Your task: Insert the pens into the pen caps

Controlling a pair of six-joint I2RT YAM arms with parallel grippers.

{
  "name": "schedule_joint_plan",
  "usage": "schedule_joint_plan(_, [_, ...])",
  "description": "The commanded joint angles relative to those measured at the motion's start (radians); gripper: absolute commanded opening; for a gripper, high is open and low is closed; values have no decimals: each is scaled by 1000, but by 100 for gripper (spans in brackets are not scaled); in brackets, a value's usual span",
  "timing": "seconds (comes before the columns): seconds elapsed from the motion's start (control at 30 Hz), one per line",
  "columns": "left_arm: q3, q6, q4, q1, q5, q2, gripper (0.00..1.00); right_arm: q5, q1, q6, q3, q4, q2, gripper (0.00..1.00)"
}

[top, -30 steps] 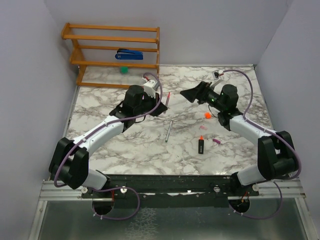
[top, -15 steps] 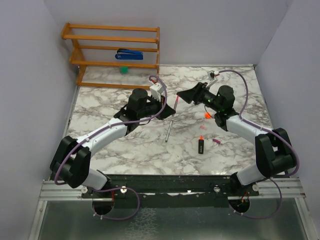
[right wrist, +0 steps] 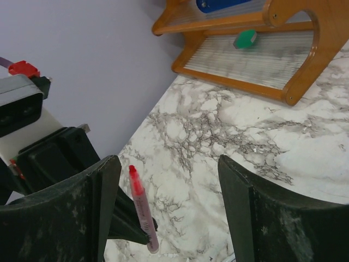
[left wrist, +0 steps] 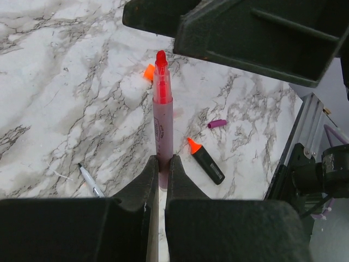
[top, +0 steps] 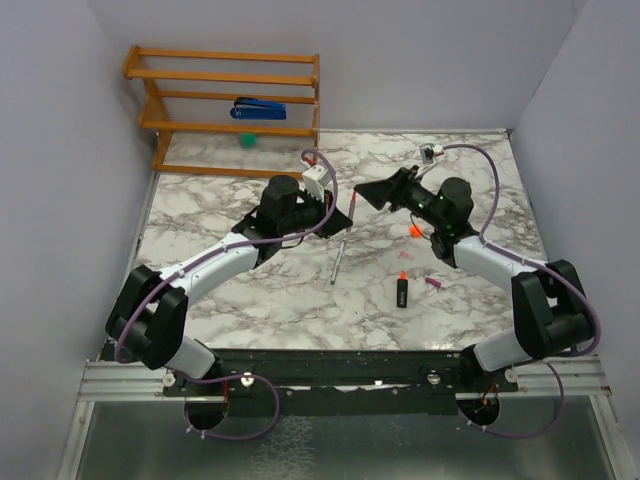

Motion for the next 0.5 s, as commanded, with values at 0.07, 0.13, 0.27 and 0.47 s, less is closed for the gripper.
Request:
schedule_joint_plan(0.07, [30,21,-4,-4,-28,19,0,53,9,8,-57,87,-65,81])
schedule_joint_plan(0.13, [29,30,-14,-4,-45,13,0,71,9,6,-67,91,-78,82])
schedule_joint_plan(0.27, [36,51,-23,-4,-65,4,0,11,11,-8,-31,50,-61,77])
schedule_joint_plan(0.47, [55,39,-2,-5,-50,13,0,-29,11,-12,-30,54,-39,69])
